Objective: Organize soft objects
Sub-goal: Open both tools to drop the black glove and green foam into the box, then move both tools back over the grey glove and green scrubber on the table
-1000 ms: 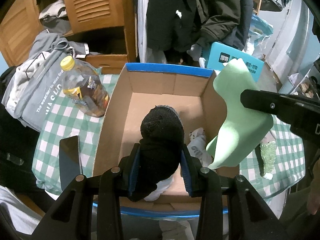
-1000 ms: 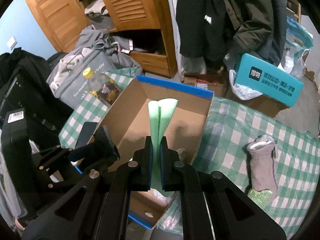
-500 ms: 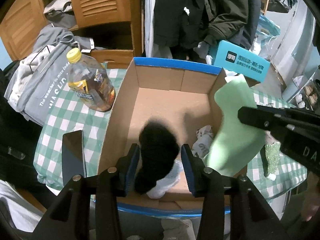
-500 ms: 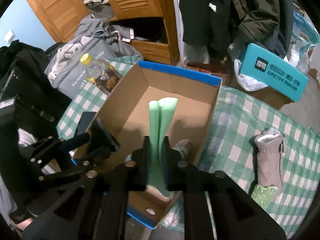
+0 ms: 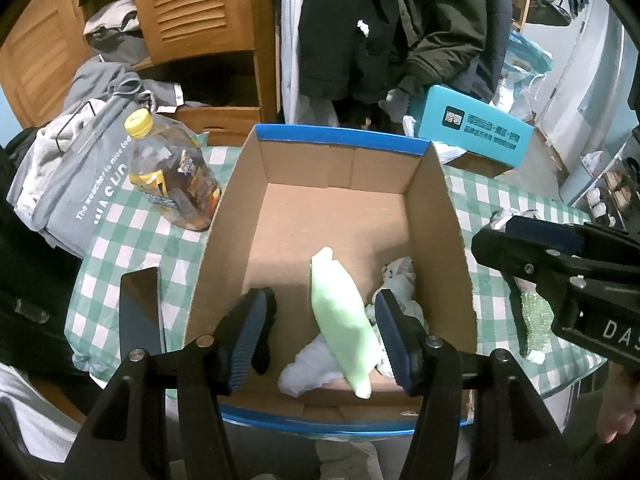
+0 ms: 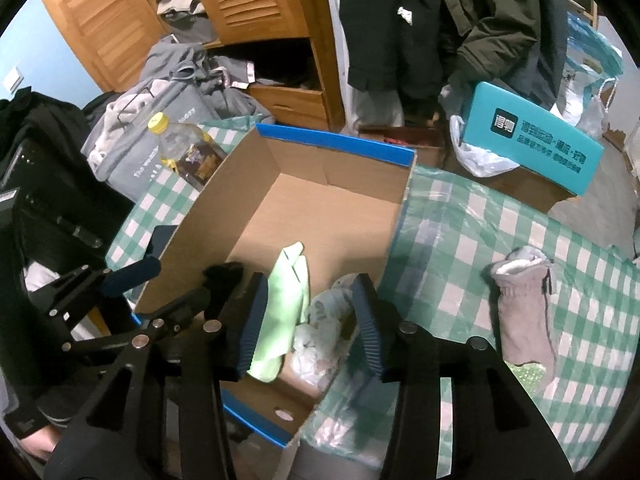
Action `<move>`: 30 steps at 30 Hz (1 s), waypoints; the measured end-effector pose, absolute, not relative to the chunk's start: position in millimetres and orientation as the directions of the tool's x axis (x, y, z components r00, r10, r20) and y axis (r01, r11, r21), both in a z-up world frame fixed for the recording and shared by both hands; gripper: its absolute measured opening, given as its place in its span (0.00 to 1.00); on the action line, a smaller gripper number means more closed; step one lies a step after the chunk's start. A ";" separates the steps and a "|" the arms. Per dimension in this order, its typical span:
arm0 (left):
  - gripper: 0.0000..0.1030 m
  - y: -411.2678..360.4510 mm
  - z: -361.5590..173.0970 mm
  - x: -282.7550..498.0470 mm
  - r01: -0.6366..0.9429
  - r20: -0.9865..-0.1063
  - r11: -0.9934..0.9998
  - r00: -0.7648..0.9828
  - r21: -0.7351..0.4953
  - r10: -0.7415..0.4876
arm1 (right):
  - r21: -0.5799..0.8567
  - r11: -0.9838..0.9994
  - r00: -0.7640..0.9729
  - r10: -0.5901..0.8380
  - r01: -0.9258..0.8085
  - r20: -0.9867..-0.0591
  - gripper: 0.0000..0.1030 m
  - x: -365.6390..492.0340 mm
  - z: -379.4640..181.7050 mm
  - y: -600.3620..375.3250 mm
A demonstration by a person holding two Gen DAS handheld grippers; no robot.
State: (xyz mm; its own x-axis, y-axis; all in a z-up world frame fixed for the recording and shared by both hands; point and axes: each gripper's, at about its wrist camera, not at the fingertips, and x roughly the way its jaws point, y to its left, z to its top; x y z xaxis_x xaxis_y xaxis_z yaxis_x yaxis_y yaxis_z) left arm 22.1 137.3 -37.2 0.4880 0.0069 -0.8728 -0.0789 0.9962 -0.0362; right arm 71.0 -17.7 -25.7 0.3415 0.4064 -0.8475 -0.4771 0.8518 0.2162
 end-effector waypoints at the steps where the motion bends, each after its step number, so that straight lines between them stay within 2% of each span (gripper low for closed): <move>1: 0.58 135.8 -37.2 22.3 -0.077 -0.873 0.996 0.488 -0.036 0.006 | 0.212 0.854 0.345 0.403 -0.476 -0.848 0.45 70.5 -25.4 -19.7; 4: 0.61 129.5 -36.7 22.8 -0.066 -0.872 0.997 0.490 -0.032 0.004 | 0.203 0.859 0.354 0.394 -0.470 -0.848 0.46 69.3 -24.9 -26.9; 10: 0.62 114.9 -36.1 24.4 -0.039 -0.872 0.999 0.490 -0.029 -0.006 | 0.201 0.867 0.364 0.388 -0.456 -0.847 0.50 67.9 -25.0 -40.6; 30: 0.68 59.2 -39.6 31.2 0.052 -0.881 0.999 0.472 -0.004 -0.028 | 0.221 0.908 0.364 0.353 -0.356 -0.862 0.55 66.1 -42.2 -109.0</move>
State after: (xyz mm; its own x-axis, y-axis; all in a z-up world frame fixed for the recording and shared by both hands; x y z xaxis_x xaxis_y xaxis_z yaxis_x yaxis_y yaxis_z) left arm 31.2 59.2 -39.6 0.4724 -0.0285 -0.8809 0.0523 0.9986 -0.0042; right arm 66.1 -109.0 -42.2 0.3644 0.3532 -0.8617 -0.3562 0.9078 0.2215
